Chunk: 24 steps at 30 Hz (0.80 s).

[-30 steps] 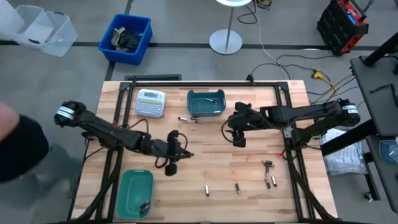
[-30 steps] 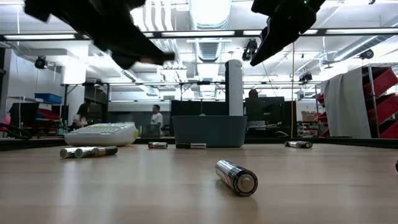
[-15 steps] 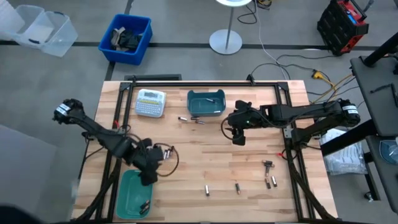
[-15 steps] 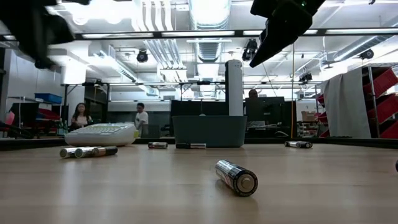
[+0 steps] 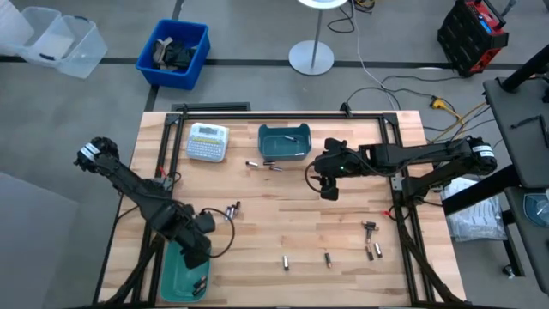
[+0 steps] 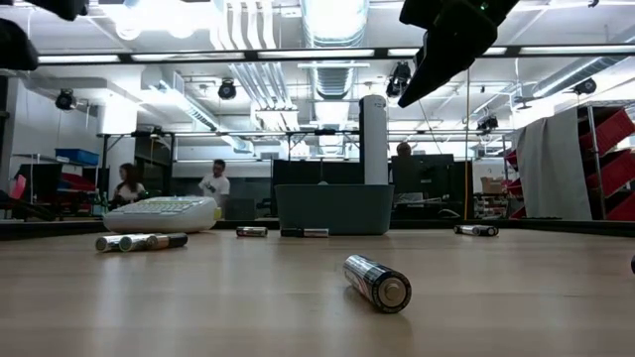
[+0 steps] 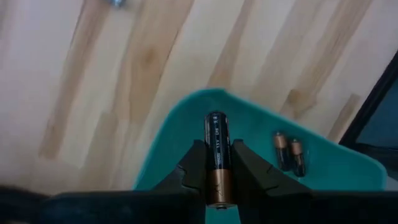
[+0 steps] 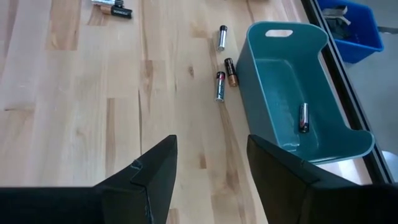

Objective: Sort batteries
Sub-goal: Put the brown battery into the green bin

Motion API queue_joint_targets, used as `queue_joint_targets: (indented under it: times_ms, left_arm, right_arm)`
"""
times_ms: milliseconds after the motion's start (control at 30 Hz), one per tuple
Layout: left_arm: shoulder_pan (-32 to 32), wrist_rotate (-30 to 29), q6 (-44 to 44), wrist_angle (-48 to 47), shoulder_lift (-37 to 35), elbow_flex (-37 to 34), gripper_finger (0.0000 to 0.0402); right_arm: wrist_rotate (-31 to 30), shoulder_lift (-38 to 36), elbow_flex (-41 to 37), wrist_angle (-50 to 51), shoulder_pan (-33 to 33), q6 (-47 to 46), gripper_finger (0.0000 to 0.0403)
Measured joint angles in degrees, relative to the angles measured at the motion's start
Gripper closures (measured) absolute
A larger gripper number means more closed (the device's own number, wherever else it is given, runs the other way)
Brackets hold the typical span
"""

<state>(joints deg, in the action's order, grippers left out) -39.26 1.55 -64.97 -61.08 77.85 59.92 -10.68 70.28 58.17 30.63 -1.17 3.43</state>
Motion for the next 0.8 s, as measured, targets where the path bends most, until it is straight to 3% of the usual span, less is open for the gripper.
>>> queue_joint_targets:
  times_ms: [433, 633, 800]
  left_arm:
    - [-1.5, 9.0, -6.8, -0.8, 0.8, -4.3, 0.0374]
    - [-1.8, 13.0, -8.9, 3.5, 0.8, -7.8, 0.0373]
    - [-2.1, 12.9, -9.9, 4.1, 0.8, -8.3, 0.0342]
  right_arm:
    - [0.0, 0.0, 0.0, -0.1, 0.0, -0.5, 0.0218]
    - [0.0, 0.0, 0.0, -0.1, 0.0, -0.8, 0.0214]
    - [0.0, 0.0, 0.0, -0.5, 0.0, -0.9, 0.0216]
